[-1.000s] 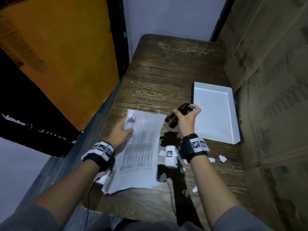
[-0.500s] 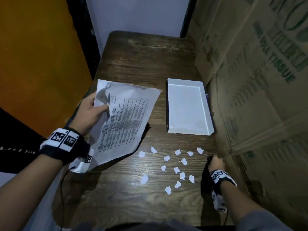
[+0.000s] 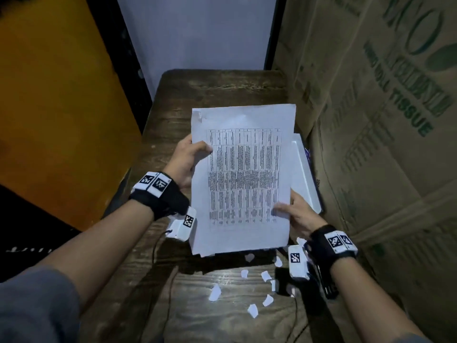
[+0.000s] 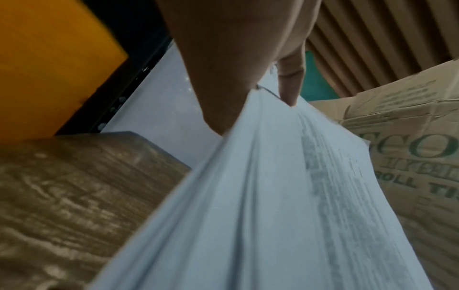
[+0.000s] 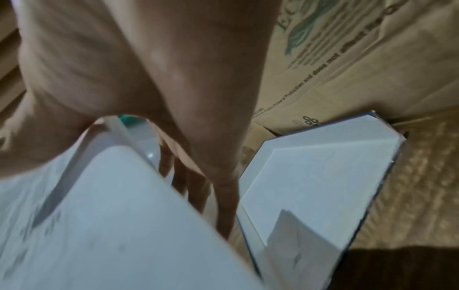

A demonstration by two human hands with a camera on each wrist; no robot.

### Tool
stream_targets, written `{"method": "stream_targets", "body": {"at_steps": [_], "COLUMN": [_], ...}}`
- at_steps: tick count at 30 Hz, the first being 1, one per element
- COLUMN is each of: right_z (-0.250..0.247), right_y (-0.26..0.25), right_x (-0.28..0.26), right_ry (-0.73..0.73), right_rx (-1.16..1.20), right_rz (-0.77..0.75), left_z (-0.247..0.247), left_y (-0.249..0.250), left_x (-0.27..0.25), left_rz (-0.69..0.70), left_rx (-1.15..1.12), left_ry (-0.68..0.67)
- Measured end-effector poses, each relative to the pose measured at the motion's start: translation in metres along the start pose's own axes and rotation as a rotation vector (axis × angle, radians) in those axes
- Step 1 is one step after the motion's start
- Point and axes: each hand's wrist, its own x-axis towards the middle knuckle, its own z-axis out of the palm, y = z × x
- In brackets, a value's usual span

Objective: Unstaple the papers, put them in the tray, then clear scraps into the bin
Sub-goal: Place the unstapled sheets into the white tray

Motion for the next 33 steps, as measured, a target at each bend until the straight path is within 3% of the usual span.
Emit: {"method": "stream_targets", "body": {"at_steps": [3, 7, 10, 13, 16, 20, 24, 28, 33], "right_z": [-0.018, -0.056, -0.079, -0.096, -0.101, -0.105, -0.119, -0.128, -0.131], "right_y": [0.006, 0.02, 0.024, 0.027, 0.018, -0.005, 0.002, 0.028, 0.035], "right_x": [0.005, 0.014, 0.029, 0.053, 0.077, 0.109, 0.157, 0.178, 0.179], "right_ry": [0.001, 0.221, 0.43, 0.508, 0.577, 0.714, 0.732, 0.65, 0.641], "right_rx": [0.022, 0.109, -0.049, -0.31, -0.488, -0.638, -0.732, -0.905, -0.963], "right_rz": [0.017, -0.027, -0.038, 0.071, 0.156, 0.115, 0.199, 0.286, 0.319], "left_z": [0.018, 0.037, 0.056, 0.076, 0.087, 0.1, 0.105, 0.115, 0.121], "left_y": [-0.018, -0.07, -0.123, -0.159, -0.18, -0.189, -0.201, -0.209, -0.215], "left_x": [0.025, 0.056, 0.067, 0.079, 0.112, 0.156, 0.194, 0.199, 0.203], "left_rz": [-0.066, -0.197, -0.32, -0.406, -0.436, -0.365, -0.362, -0.445, -0.447], "left_rx": [-0.049, -0.026, 0.246, 0.51, 0.599, 0.686, 0.854, 1.259, 1.264], "left_ry": [0.041, 0.005, -0.148, -0.258, -0.268, -0.199, -0.067, -0.134, -0.107]}}
